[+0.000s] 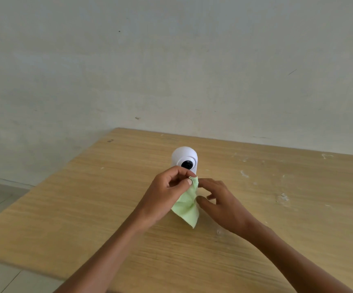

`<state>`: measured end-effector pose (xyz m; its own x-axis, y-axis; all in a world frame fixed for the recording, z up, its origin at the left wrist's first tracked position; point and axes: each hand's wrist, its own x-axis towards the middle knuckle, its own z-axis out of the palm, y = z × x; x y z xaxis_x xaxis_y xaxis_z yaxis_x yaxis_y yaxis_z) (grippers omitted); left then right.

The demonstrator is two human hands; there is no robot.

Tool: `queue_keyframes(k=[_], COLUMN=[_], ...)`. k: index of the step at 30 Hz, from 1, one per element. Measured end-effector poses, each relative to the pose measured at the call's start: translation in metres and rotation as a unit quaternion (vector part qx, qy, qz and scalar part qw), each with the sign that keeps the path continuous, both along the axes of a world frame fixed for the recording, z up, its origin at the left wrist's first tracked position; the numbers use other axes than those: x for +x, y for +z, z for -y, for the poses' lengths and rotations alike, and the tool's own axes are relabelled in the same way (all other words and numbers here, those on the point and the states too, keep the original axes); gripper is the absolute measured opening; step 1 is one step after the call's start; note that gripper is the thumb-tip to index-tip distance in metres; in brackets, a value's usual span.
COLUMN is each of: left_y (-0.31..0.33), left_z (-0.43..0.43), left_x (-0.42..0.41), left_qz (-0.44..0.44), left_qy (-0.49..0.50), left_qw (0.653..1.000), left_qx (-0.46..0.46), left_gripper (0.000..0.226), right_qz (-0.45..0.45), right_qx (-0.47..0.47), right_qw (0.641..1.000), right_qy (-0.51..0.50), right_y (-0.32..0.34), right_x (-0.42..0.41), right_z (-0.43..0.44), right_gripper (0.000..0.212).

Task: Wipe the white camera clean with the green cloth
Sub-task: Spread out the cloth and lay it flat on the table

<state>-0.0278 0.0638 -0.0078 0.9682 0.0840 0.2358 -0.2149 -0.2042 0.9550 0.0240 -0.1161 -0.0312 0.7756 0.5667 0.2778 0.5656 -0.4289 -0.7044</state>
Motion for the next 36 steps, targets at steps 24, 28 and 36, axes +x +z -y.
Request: queue_keyframes(k=[24, 28, 36], left_y=[0.054, 0.052, 0.044], left_z=[0.064, 0.074, 0.086], left_x=[0.072, 0.086, 0.097], left_qz=[-0.032, -0.054, -0.084], left_qy=[-0.165, -0.179, -0.182], left_qw=[0.963, 0.964, 0.972], left_qx=[0.210, 0.189, 0.122], left_gripper=[0.047, 0.061, 0.024], right_qz=[-0.126, -0.144, -0.205], right_qx=[0.009, 0.016, -0.012], right_qw=[0.990, 0.988, 0.975], right_qy=[-0.061, -0.061, -0.083], right_y=[0.085, 0.099, 0.099], right_x=[0.047, 0.052, 0.058], right_z=[0.114, 0.133, 0.166], right_gripper=[0.024, 0.018, 0.032])
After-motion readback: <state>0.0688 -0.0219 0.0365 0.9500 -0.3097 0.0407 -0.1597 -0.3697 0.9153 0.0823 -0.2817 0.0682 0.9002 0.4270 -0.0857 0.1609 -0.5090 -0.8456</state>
